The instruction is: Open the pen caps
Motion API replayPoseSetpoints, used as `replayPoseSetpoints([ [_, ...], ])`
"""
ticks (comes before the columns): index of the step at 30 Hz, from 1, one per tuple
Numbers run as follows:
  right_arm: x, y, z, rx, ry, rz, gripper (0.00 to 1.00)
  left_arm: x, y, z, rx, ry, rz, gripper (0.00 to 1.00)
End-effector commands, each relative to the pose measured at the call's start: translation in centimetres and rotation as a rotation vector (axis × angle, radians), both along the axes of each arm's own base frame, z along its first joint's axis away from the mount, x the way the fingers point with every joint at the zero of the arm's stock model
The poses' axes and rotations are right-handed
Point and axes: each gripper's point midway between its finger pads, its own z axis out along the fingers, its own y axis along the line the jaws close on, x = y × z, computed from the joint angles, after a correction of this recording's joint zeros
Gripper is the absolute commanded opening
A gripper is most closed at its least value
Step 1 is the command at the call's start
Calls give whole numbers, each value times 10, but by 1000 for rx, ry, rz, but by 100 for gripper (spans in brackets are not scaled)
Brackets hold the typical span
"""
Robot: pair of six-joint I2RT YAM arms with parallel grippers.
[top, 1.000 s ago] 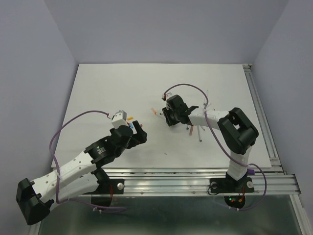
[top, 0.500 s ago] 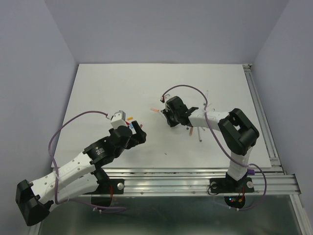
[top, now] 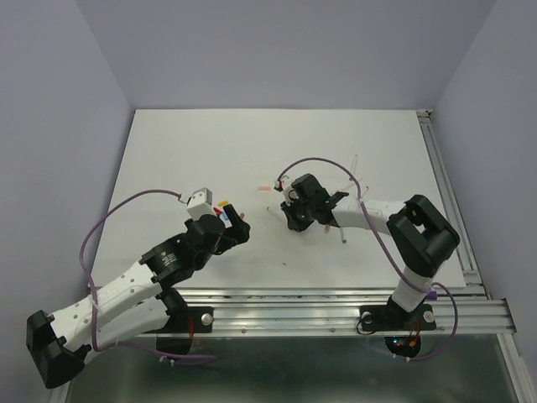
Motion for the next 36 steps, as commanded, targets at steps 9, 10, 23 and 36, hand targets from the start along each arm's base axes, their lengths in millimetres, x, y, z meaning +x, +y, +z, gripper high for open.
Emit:
replayPoseSetpoints([
  [9, -49, 37, 94, 481, 30, 21, 1, 19, -29, 41, -167, -78, 0, 99],
  [10, -55, 40, 102, 518, 35, 42, 1, 22, -35, 43, -181, -84, -5, 99],
  [23, -95, 49, 162, 759, 64, 157, 1, 37, -94, 57, -354, -78, -107, 84],
  [36, -92, 53, 171, 789, 69, 142, 1, 39, -100, 59, -393, -74, -107, 26],
])
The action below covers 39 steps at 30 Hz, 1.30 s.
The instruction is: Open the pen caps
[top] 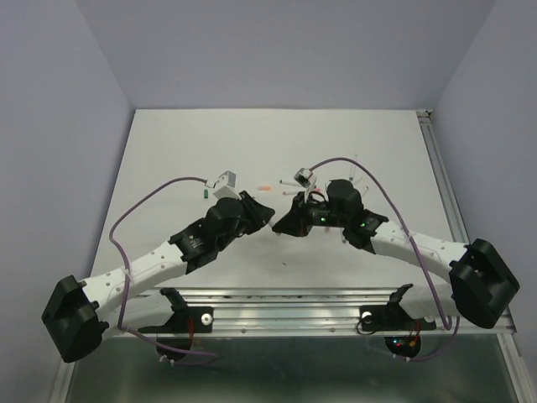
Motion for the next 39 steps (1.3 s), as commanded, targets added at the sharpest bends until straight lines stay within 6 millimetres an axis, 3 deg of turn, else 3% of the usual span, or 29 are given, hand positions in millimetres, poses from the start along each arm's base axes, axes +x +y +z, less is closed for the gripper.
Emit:
replayPoseSetpoints([
  [1, 0, 5, 10, 44, -25, 4, 1, 4, -5, 25, -72, -47, -2, 19],
  [2, 2, 5, 11, 44, -24, 0, 1, 3, -6, 25, -74, -45, -6, 5],
  [3, 2, 6, 9, 41, -20, 2, 1, 2, -6, 25, -79, -44, -5, 0],
  [8, 3, 11, 10, 40, -13, 18, 4, 2, -3, 24, -91, -33, 11, 0],
  [17, 2, 18, 14, 36, -17, 56, 34, 3, 8, 30, -141, -48, 72, 0],
  [21, 0, 21, 11, 25, -6, 70, 52, 3, 10, 34, -148, -57, 79, 0],
  [24, -6, 24, 10, 26, -18, 83, 52, 4, 10, 34, -146, -58, 83, 0],
  [27, -8, 27, 12, 24, -27, 94, 43, 5, 9, 35, -148, -60, 83, 0],
  [39, -3, 30, 20, 24, -50, 68, 42, 4, 10, 39, -133, -80, 69, 0],
])
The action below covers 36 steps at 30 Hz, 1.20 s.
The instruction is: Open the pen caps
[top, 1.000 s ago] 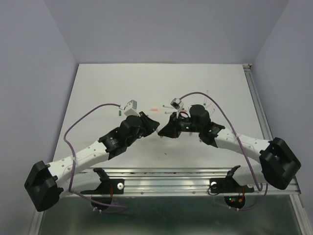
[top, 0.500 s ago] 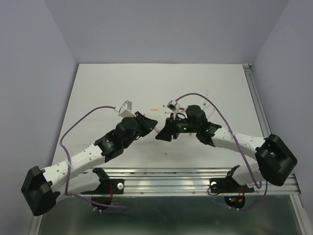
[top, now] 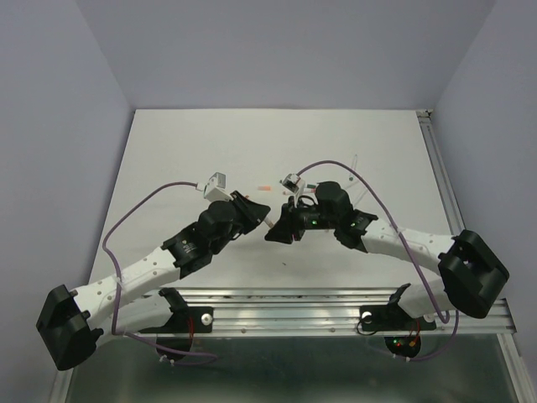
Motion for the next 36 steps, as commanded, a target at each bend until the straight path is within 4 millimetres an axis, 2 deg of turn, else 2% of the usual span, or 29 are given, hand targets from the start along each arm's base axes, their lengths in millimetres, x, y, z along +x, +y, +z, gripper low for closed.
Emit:
replayPoseSetpoints([
  [1, 15, 13, 39, 62, -97, -21, 43, 3, -1, 21, -29, -67, -2, 0],
  [5, 19, 14, 43, 61, -112, -29, 43, 4, -2, 21, -19, -66, -8, 0],
  [6, 19, 15, 43, 60, -111, -29, 37, 4, -1, 20, -15, -65, -5, 0],
  [7, 18, 15, 43, 60, -107, -22, 24, 4, -2, 21, -19, -66, -3, 0],
  [9, 18, 15, 42, 54, -98, -26, 13, 6, 0, 21, -19, -65, 7, 0],
  [11, 16, 13, 40, 44, -89, -25, 13, 7, 3, 24, -17, -73, 23, 0],
  [17, 8, 6, 34, 33, -71, -17, 25, 11, 9, 31, -25, -87, 60, 0],
  [24, 8, 6, 37, 37, -82, -19, 26, 10, 7, 36, -37, -92, 55, 0],
  [27, 8, 6, 38, 32, -76, -17, 35, 9, 8, 36, -44, -90, 54, 0],
  [29, 8, 7, 38, 33, -76, -18, 36, 9, 8, 38, -49, -95, 53, 0],
  [33, 8, 8, 38, 35, -74, -17, 36, 9, 8, 38, -50, -96, 53, 0],
  [36, 9, 8, 40, 39, -89, -20, 21, 9, 7, 38, -46, -97, 48, 0],
])
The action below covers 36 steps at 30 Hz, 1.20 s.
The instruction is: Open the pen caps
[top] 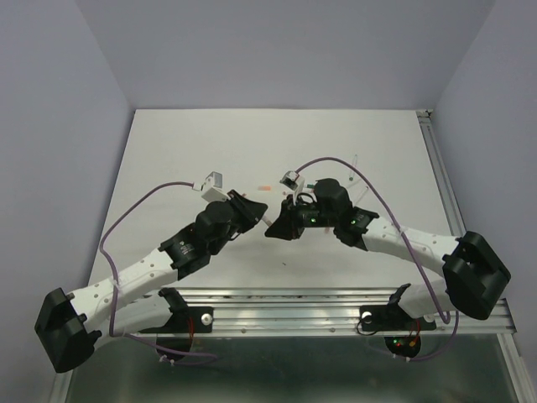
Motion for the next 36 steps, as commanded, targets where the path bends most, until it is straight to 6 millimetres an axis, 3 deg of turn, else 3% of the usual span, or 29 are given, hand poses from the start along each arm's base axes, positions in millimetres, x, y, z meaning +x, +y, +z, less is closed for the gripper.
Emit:
replayPoseSetpoints([
  [1, 3, 7, 32, 62, -81, 8, 10, 6, 0, 30, -49, -64, 19, 0],
  [3, 2, 6, 34, 68, -85, 7, 1, 7, 1, 29, -46, -63, 23, 0],
  [7, -5, 4, 31, 63, -69, 21, 1, 15, 10, 32, -19, -94, 78, 0],
  [9, -15, 0, 20, 54, -54, 35, 1, 25, 18, 36, 8, -115, 115, 0],
  [11, -30, -3, 22, 100, -49, 59, 1, 38, 27, 36, 43, -126, 159, 0],
  [12, -45, -8, 14, 104, -12, 81, 1, 54, 43, 41, 63, -149, 211, 0],
  [14, -57, -14, 6, 100, 19, 89, 1, 71, 56, 38, 98, -151, 244, 0],
  [15, -66, -21, -7, 81, 52, 82, 1, 79, 62, 40, 117, -167, 246, 0],
  [17, -77, -28, -7, 95, 63, 71, 1, 101, 83, 41, 123, -173, 283, 0],
  [21, -83, -46, -21, 50, 101, 7, 1, 123, 112, 32, 166, -149, 319, 0],
  [27, -53, -59, -26, -29, 80, -194, 1, 125, 118, 20, 266, -101, 232, 0],
  [28, -48, -63, -38, -88, 102, -233, 1, 125, 116, 16, 294, -85, 210, 0],
  [29, -33, -68, -44, -132, 90, -315, 1, 122, 114, -5, 343, -9, 170, 0],
  [30, -25, -67, -40, -148, 75, -344, 1, 125, 113, -2, 375, -11, 147, 0],
  [31, -21, -71, -54, -220, 82, -360, 1, 122, 113, -14, 398, 35, 126, 0],
  [32, -7, -74, -51, -236, 57, -418, 1, 119, 108, -29, 413, 83, 84, 0],
  [33, -2, -78, -59, -285, 59, -434, 1, 118, 107, -37, 430, 92, 64, 0],
  [36, 29, -95, -56, -329, 57, -563, 1, 116, 101, -58, 442, 145, 12, 0],
])
